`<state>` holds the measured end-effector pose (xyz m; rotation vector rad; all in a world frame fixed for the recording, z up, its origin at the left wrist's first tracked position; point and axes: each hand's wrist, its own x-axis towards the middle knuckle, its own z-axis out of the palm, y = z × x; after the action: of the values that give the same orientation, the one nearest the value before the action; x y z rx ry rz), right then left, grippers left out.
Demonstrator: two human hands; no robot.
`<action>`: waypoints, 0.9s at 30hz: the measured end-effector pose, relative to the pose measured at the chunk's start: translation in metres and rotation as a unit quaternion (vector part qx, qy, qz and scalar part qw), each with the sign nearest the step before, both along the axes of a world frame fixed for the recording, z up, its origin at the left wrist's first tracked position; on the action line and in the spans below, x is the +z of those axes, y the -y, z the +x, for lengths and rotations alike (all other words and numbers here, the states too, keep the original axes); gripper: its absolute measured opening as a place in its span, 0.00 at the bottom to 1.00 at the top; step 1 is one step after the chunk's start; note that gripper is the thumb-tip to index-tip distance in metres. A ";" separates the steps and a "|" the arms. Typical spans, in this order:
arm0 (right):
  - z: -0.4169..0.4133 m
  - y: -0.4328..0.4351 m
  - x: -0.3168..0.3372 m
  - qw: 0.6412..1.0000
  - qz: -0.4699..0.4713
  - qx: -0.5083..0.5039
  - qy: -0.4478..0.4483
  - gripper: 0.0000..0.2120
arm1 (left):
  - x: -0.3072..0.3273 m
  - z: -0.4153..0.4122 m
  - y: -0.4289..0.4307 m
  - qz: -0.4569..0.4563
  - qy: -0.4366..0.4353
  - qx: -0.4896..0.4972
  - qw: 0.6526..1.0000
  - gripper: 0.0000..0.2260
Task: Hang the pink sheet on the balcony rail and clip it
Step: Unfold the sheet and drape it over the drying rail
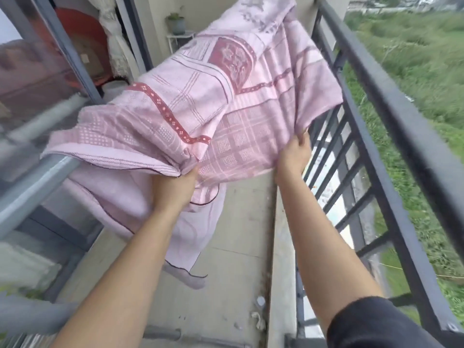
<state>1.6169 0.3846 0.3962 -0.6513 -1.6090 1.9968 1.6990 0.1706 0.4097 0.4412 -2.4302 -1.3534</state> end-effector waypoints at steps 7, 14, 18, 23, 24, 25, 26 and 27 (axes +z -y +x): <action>0.044 0.015 -0.072 0.938 -0.152 0.168 0.264 0.13 | -0.007 0.028 0.006 -0.072 0.070 -0.006 0.995 0.18; 0.075 0.015 -0.052 0.990 -0.095 0.041 0.093 0.10 | 0.017 0.052 0.001 0.017 -0.037 -0.007 0.999 0.30; 0.100 0.022 -0.087 0.950 -0.070 0.065 0.297 0.12 | 0.006 0.056 0.011 0.098 0.000 -0.028 0.995 0.34; 0.095 0.069 -0.066 0.875 -0.258 0.321 0.253 0.35 | 0.015 0.056 0.006 0.196 0.003 -0.107 0.975 0.15; 0.093 0.076 -0.061 0.874 -0.252 0.343 0.235 0.35 | 0.021 0.061 0.001 0.191 -0.025 -0.125 0.973 0.10; 0.090 0.080 -0.052 0.881 -0.245 0.341 0.217 0.32 | 0.027 0.065 -0.002 0.190 -0.057 -0.136 0.971 0.07; 0.084 0.083 -0.042 0.892 -0.243 0.324 0.198 0.26 | 0.031 0.068 -0.003 0.193 -0.087 -0.145 0.967 0.06; 0.078 0.084 -0.031 0.900 -0.252 0.305 0.185 0.21 | 0.034 0.071 -0.002 0.199 -0.112 -0.142 0.963 0.07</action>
<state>1.6948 0.3007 0.3650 -0.8226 -1.6433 2.9634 1.7702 0.1726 0.4436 0.0197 -2.0922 -1.9128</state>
